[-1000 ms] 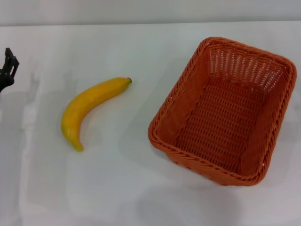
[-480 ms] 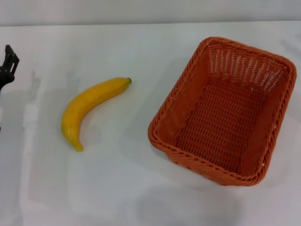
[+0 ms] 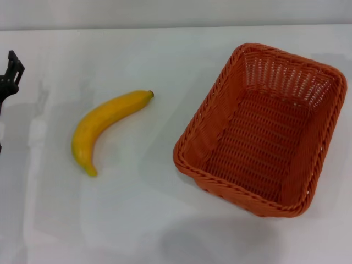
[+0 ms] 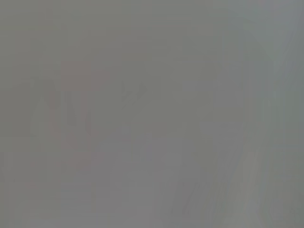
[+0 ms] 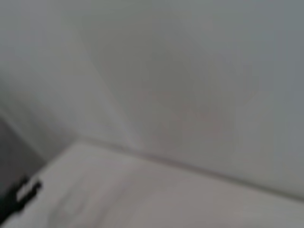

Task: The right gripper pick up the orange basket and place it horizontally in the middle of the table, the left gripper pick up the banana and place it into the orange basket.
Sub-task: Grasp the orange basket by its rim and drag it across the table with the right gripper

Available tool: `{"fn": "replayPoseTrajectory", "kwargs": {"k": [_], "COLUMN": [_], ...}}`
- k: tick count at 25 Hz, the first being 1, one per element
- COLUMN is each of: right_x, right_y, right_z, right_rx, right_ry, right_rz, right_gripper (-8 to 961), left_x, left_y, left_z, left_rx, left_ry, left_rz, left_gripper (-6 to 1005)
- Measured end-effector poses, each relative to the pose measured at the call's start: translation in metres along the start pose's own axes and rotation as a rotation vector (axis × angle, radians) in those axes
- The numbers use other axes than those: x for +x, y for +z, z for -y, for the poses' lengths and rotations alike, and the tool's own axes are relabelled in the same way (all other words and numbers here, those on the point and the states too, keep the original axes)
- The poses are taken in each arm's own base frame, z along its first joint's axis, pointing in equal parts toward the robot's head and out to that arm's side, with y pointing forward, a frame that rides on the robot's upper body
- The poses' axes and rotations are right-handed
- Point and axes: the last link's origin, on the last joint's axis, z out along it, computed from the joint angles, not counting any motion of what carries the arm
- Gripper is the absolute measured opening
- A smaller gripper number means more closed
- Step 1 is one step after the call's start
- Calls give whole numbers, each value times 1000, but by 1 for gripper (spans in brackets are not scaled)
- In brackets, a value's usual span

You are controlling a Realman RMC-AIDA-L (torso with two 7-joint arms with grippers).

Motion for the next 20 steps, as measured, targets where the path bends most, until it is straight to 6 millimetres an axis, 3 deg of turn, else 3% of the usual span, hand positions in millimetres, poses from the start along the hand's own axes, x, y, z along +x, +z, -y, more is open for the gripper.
{"fn": "replayPoseTrajectory", "kwargs": {"k": [5,10,13,14,20], "right_x": [-22,-25,-24,-22,-19], "right_y": [12,34,43,54,71], "right_z": [-24,-49,-57,-65,-73], "right_rx": [13,5,8,20,32], "right_ry": [-98,-194,-233,-277,-308], "right_rz": [-230,-410,-441,-465,-450], "right_gripper": [835,835,834,834,834], "left_x": [1,0,-1,-1,-2], "left_y": [1,0,-1,-1,-2], "left_z": [-1,-2,-3,-3,-3], "left_rx": [-5,-12,-21,-23,-23], "left_ry": [3,6,12,13,12], "left_rz": [-1,0,3,4,7], "left_gripper": [862,862,861,861,862]}}
